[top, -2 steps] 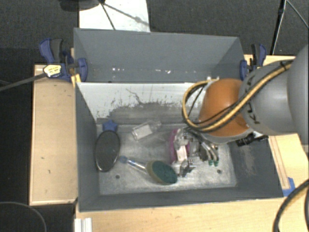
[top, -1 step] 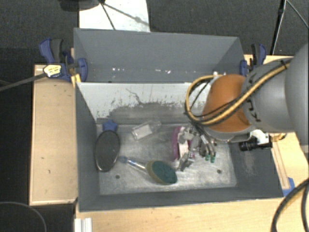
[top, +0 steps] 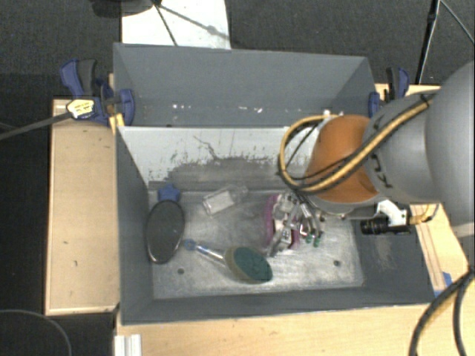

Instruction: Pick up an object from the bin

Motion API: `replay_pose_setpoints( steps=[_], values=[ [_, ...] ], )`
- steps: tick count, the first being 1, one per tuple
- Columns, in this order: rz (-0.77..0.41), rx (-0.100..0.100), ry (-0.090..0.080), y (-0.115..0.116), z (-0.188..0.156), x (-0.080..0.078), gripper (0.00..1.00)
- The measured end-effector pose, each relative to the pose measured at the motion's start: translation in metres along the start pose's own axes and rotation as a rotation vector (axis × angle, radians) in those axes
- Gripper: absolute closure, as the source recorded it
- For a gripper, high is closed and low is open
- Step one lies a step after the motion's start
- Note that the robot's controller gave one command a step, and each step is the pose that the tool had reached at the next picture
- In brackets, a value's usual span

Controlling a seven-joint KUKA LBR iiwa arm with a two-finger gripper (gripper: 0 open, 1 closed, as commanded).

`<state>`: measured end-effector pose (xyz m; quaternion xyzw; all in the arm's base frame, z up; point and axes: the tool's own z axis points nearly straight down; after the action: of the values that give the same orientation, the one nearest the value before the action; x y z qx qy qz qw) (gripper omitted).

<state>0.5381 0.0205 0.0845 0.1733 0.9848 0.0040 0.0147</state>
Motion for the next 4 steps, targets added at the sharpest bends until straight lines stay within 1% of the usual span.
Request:
replay_pose_setpoints(
  steps=[1, 2, 3, 4],
  values=[
    [-0.004, -0.003, -0.007, 0.001, -0.002, -0.002, 1.0],
    [-0.595, 0.003, 0.022, 0.0, -0.136, -0.016, 1.0],
    [-0.595, 0.003, 0.026, 0.0, -0.135, -0.015, 0.0],
    [-0.672, 0.001, 0.027, 0.046, -0.08, -0.034, 0.0]
  ],
)
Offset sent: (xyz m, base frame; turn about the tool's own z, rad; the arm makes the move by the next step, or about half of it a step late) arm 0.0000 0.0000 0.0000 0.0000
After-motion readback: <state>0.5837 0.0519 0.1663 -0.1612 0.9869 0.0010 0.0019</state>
